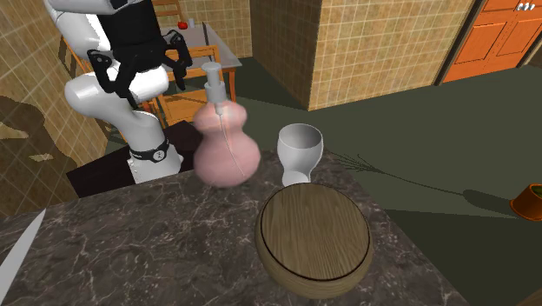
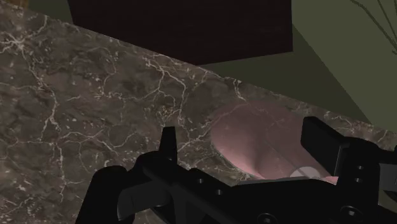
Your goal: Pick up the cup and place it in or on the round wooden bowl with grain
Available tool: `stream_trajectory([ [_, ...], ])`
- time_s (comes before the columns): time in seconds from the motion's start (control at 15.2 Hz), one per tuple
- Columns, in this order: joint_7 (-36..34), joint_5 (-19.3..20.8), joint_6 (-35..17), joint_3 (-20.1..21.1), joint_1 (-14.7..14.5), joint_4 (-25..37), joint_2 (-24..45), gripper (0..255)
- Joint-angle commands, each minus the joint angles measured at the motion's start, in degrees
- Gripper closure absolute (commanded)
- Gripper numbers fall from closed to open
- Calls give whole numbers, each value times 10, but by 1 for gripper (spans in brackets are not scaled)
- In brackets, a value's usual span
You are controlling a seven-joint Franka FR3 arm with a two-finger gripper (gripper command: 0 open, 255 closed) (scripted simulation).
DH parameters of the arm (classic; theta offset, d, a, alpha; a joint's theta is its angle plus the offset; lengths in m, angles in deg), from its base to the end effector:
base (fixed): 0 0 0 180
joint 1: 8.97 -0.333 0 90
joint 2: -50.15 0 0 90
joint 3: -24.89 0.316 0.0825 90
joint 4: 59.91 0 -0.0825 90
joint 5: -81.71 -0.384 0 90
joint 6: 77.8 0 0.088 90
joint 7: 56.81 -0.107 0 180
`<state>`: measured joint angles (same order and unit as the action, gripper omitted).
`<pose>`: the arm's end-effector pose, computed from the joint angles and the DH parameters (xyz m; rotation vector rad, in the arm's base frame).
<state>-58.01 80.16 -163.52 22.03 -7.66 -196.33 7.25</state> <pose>0.3057 -0.0229 0.5613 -3.0686 0.1196 0.2085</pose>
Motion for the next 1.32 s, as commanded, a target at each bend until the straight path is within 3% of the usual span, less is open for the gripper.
stream_trajectory([
  [0.0,0,0,0,0,0,0,0,0],
  [0.66,-91,-19,-153,85,-25,47,157,0],
  [1.25,-184,22,-247,148,-35,154,329,0],
])
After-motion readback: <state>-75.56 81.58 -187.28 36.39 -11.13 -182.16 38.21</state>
